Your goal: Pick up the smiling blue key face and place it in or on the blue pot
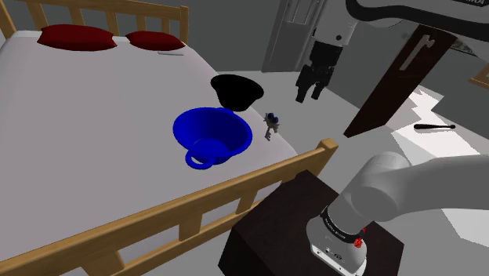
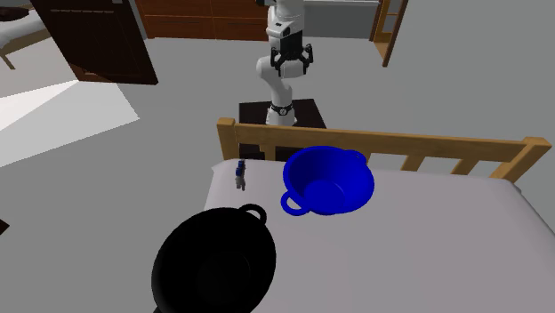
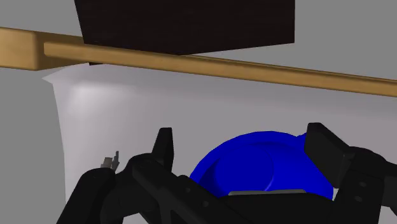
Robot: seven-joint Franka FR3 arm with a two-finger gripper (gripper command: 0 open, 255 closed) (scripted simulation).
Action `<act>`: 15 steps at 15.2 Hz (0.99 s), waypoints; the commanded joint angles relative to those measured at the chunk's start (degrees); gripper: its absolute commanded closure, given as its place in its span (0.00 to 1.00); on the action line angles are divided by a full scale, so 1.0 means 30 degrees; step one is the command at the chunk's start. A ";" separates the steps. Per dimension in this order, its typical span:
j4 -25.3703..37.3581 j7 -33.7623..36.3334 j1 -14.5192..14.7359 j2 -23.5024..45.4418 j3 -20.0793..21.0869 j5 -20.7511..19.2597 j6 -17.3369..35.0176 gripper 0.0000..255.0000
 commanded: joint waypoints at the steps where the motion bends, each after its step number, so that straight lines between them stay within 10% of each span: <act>1: 0.0000 0.0000 0.0000 0.0000 0.0000 0.0000 0.0000 0.00; 15: -0.2016 -0.2175 -0.1376 0.5471 -0.2707 -0.1748 0.9000 0.00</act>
